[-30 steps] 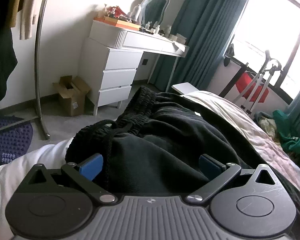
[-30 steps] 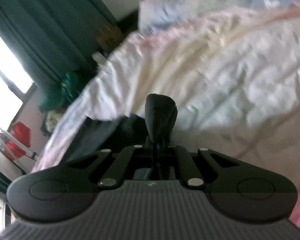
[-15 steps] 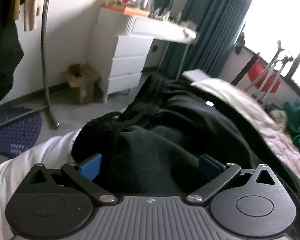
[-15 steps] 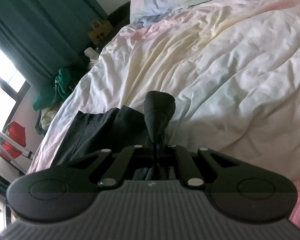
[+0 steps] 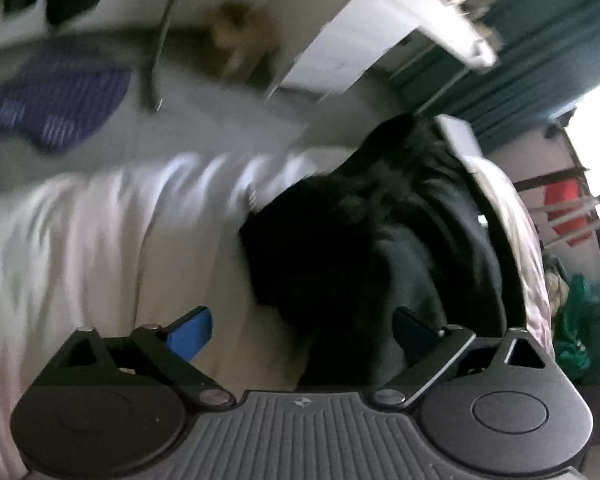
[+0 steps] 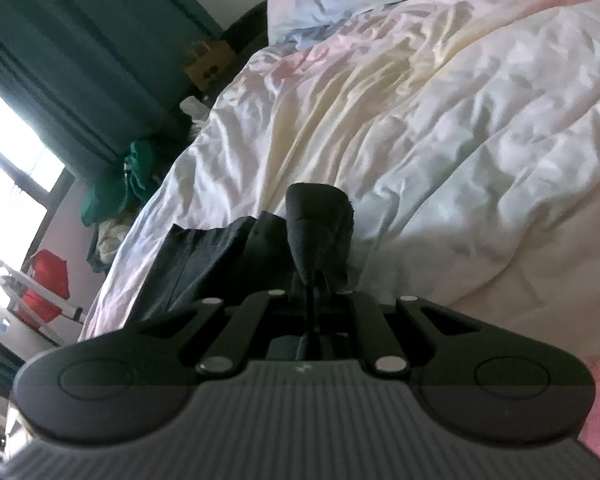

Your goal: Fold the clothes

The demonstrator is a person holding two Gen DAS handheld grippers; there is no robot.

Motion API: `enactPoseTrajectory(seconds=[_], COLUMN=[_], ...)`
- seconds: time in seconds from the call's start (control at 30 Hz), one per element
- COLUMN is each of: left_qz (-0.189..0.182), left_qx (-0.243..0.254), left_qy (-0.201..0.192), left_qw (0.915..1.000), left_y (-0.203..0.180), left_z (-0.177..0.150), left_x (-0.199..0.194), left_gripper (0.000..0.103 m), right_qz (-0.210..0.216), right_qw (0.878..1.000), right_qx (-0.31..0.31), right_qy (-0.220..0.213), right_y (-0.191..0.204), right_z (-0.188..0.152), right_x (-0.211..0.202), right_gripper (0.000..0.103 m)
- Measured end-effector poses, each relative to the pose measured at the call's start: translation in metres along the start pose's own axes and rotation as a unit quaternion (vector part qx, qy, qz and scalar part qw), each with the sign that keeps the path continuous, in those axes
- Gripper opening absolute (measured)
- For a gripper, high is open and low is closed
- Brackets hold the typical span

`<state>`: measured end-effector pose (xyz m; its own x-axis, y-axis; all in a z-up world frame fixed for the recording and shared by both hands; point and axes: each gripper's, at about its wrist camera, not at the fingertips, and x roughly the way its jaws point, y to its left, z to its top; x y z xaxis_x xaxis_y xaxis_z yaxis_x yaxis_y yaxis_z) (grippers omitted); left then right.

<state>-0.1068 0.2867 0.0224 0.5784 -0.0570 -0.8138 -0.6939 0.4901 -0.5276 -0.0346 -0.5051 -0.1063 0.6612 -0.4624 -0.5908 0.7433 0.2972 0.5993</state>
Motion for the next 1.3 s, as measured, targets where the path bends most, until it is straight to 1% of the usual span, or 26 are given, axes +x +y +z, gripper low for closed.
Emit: enactPoseTrajectory(seconds=[0.1,0.2,0.27,0.3,0.4,0.47,0.5,0.6,0.7,0.73,0.77,0.83,0.93,1.0,1.03,1.13,1.2,1.3], left_qz=[-0.038,-0.068,-0.089,-0.099,-0.129,-0.149,-0.158,-0.161,-0.165,-0.166,-0.168,-0.172,-0.173,-0.168,-0.166,-0.162,-0.162,-0.166], left_qx=[-0.029,-0.032,-0.034,-0.035,-0.038,-0.040,-0.041,-0.043,-0.047,-0.051,-0.054,-0.060,-0.068,-0.064,-0.061,-0.055,-0.054,-0.050], left_qy=[0.019,0.047,0.066,0.076,0.104,0.123,0.132,0.130,0.131,0.131,0.130,0.130,0.128,0.128,0.127,0.123,0.123,0.123], left_qw=[0.9987,0.9960,0.9932,0.9916,0.9854,0.9803,0.9777,0.9774,0.9764,0.9761,0.9757,0.9747,0.9742,0.9753,0.9760,0.9775,0.9776,0.9771], left_y=[0.011,0.010,0.009,0.009,0.008,0.007,0.007,0.008,0.011,0.012,0.014,0.017,0.020,0.021,0.021,0.020,0.020,0.017], left_z=[0.002,0.000,-0.002,-0.003,-0.006,-0.007,-0.008,-0.008,-0.007,-0.007,-0.007,-0.007,-0.008,-0.008,-0.009,-0.009,-0.009,-0.009], left_x=[0.012,0.025,0.033,0.038,0.050,0.059,0.063,0.065,0.066,0.066,0.066,0.066,0.066,0.066,0.065,0.063,0.061,0.063], left_gripper=[0.093,0.093,0.089,0.089,0.089,0.090,0.090,0.090,0.089,0.087,0.086,0.084,0.081,0.079,0.078,0.076,0.076,0.075], right_qz=[-0.001,-0.003,-0.008,-0.010,-0.007,-0.015,-0.025,-0.049,-0.041,-0.035,-0.028,-0.012,0.024,0.043,0.048,0.017,0.009,0.010], right_qw=[1.000,1.000,1.000,0.999,0.998,0.997,0.997,0.995,0.996,0.997,0.997,0.999,1.000,0.998,0.998,0.995,0.993,0.995], right_qx=[-0.001,0.011,0.012,0.012,0.007,0.004,0.001,-0.004,0.001,-0.003,-0.007,-0.011,-0.005,-0.005,0.024,0.100,0.119,0.091], right_qy=[0.003,0.011,0.023,0.029,0.057,0.071,0.076,0.086,0.078,0.073,0.068,0.044,-0.005,-0.039,-0.036,-0.003,0.016,0.023], right_y=[-0.002,-0.007,-0.009,-0.009,-0.009,-0.007,-0.006,-0.004,-0.003,-0.002,-0.001,0.002,0.004,0.003,-0.006,-0.036,-0.044,-0.036], right_z=[0.000,0.001,0.000,0.000,-0.005,-0.008,-0.011,-0.016,-0.018,-0.018,-0.018,-0.016,-0.010,-0.007,-0.004,-0.003,-0.006,-0.003], right_x=[0.000,0.002,0.006,0.009,0.018,0.025,0.027,0.033,0.031,0.030,0.029,0.022,0.008,0.007,0.014,0.036,0.040,0.034], right_gripper=[0.008,0.008,0.009,0.009,0.015,0.024,0.025,0.027,0.026,0.025,0.018,0.009,0.007,0.007,0.007,0.007,0.007,0.010])
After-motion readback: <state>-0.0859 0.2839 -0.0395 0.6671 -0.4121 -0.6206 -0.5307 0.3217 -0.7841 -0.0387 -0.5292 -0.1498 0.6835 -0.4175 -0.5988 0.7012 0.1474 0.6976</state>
